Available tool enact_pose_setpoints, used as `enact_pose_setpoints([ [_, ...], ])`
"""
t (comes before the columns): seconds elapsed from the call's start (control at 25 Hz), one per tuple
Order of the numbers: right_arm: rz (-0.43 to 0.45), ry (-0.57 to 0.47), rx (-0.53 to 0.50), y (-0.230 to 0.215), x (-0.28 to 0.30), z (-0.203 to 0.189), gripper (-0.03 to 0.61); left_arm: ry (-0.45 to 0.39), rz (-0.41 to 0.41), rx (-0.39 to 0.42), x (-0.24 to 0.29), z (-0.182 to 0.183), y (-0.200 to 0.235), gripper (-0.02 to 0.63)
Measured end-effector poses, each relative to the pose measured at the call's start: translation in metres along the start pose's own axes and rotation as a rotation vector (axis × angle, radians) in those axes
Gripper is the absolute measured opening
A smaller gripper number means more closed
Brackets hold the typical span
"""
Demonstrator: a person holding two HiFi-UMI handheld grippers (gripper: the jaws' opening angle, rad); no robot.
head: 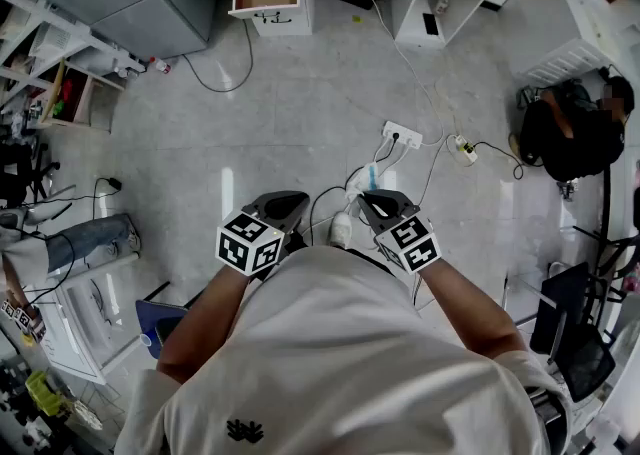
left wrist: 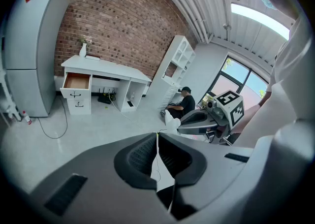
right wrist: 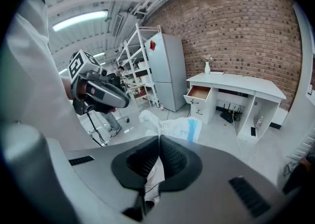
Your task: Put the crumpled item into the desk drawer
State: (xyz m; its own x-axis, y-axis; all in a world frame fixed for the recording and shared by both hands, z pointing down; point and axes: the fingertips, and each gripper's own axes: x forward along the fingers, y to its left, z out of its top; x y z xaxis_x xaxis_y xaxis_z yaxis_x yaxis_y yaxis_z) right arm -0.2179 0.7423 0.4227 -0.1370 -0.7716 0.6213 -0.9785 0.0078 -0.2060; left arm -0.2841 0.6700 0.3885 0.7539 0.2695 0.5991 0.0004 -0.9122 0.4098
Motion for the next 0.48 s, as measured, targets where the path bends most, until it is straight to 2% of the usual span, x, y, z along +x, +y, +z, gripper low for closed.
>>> enact_pose_setpoints([
  [0.12, 0.0, -0.013, 0.017, -0.009, -0.015, -0.009, 0.028, -0.007, 0.017, 0.016, 0.009, 0.001, -0.015, 0.031],
  [0.28, 0.025, -0.02, -0.021, -0.01, -0.021, -0.013, 0.029, -0.035, 0.051, 0.006, 0.013, 0.007, -0.024, 0.031],
  [0.48, 0.048, -0.022, -0.016, -0.019, -0.015, -0.005, 0.029, -0.036, 0.074, 0.005, 0.01, 0.011, -0.021, 0.031],
])
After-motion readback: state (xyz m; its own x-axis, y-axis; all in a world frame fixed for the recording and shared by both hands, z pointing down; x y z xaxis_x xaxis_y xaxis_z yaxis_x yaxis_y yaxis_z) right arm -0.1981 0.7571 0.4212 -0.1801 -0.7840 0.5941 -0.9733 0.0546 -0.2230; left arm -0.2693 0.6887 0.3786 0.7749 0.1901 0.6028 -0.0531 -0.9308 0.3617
